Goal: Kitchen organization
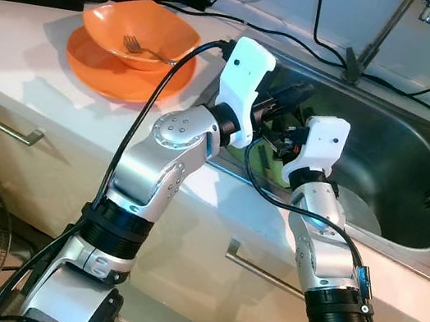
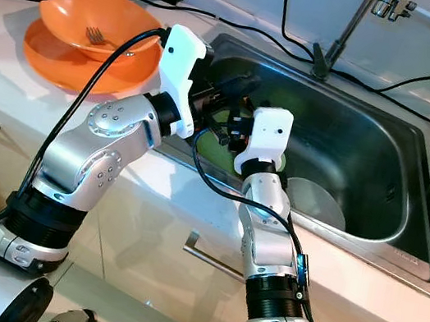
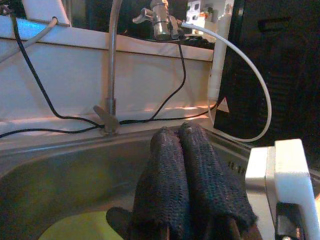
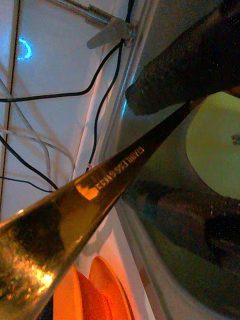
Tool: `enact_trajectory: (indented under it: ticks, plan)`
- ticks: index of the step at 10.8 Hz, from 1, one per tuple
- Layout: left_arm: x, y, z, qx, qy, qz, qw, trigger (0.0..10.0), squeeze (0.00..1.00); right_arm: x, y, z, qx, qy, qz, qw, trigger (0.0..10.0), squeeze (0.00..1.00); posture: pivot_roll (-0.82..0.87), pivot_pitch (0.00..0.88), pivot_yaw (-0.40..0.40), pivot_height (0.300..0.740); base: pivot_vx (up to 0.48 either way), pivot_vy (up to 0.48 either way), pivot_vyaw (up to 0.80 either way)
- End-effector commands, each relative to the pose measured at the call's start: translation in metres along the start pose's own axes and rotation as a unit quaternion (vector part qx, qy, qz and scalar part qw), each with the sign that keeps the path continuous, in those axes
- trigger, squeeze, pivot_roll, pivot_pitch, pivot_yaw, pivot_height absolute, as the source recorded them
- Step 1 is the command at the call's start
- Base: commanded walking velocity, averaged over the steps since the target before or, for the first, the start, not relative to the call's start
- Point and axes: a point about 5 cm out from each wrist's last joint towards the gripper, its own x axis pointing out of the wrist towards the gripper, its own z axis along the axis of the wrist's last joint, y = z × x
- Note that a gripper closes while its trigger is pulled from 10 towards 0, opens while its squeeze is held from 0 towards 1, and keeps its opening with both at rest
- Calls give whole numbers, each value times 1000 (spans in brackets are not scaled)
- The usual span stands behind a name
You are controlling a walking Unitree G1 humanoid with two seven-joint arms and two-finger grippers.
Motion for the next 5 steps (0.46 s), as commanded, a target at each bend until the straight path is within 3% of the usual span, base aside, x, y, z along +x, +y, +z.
enact_trajectory:
  ticks: [1,5]
  plan:
    - [1,-7,1,5,0,-16,1000,10000,0,3,-2,5,-3,-12,-2,1000,0,0,66,44,-114,740,0,0,0]
    - [1,-5,-2,12,9,-10,1000,10000,0,3,-3,5,0,-12,-6,1000,0,0,62,53,-111,740,0,0,0]
